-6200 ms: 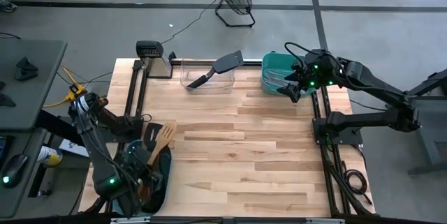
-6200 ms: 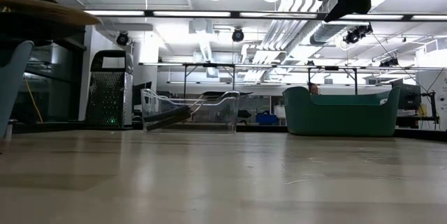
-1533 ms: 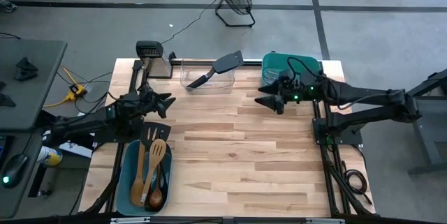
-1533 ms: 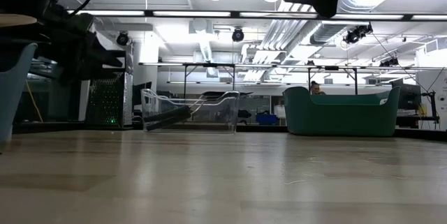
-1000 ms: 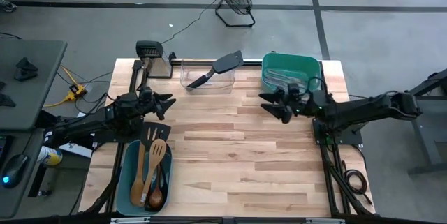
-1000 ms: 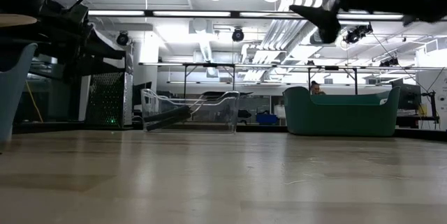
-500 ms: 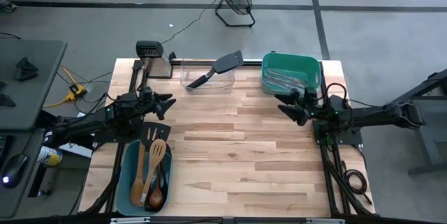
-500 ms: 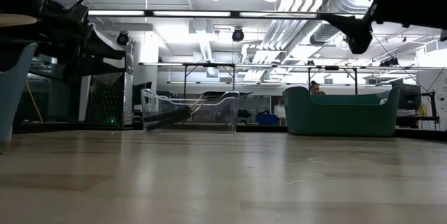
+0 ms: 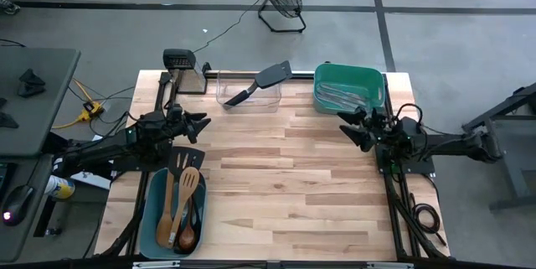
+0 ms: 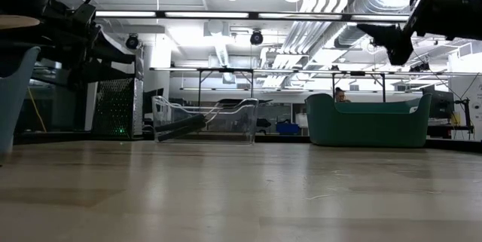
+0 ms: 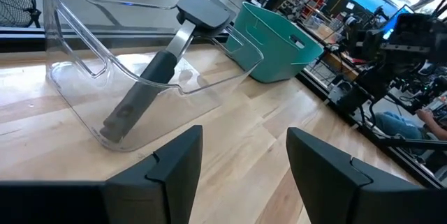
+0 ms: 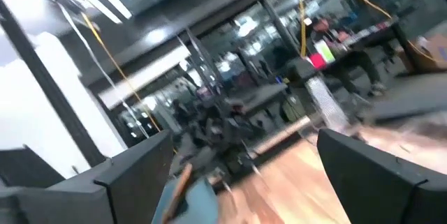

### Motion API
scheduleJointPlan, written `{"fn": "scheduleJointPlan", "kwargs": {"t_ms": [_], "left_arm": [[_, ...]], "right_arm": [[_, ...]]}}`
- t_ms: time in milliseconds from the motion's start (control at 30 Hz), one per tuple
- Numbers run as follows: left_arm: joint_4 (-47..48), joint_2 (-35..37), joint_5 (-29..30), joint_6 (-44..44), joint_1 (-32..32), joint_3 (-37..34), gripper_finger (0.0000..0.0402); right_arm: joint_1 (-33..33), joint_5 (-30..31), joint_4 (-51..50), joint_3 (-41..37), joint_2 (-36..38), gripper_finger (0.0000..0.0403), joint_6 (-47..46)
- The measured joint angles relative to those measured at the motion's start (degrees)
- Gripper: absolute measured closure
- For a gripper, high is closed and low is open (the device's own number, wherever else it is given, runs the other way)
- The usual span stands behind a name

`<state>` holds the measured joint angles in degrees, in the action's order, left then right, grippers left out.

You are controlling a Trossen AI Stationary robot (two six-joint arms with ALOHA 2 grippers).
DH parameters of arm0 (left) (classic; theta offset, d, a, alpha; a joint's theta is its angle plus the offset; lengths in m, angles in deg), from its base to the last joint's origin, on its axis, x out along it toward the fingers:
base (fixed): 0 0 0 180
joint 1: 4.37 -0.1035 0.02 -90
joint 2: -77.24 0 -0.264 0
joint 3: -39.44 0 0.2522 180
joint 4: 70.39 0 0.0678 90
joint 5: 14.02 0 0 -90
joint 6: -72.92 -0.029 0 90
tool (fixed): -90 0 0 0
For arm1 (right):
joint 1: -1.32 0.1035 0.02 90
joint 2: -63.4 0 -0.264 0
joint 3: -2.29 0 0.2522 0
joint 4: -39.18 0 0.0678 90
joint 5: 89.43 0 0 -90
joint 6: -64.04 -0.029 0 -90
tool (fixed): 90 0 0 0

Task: Pick & Place Kitchen Items
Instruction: Return to Home Position

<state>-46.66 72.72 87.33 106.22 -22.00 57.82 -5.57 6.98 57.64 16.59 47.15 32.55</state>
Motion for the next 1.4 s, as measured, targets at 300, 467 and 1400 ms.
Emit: {"fn": "scheduleJointPlan", "kwargs": {"t_ms": [300,467,1400], "left_arm": [[-0.42,0.00,-0.34,-1.43,0.02,0.00,0.0197],[-0.44,-0.02,-0.80,-3.42,0.02,0.00,0.0197],[-4.24,-0.02,-20.36,-15.08,0.02,-0.24,0.0197]], "right_arm": [[-5.71,-7.77,-19.80,-0.04,11.70,0.0054,-1.35],[-8.31,-8.31,-30.55,-0.06,15.79,0.0054,-1.29],[-9.00,-11.19,-30.64,-0.17,15.22,0.0054,4.42]]}}
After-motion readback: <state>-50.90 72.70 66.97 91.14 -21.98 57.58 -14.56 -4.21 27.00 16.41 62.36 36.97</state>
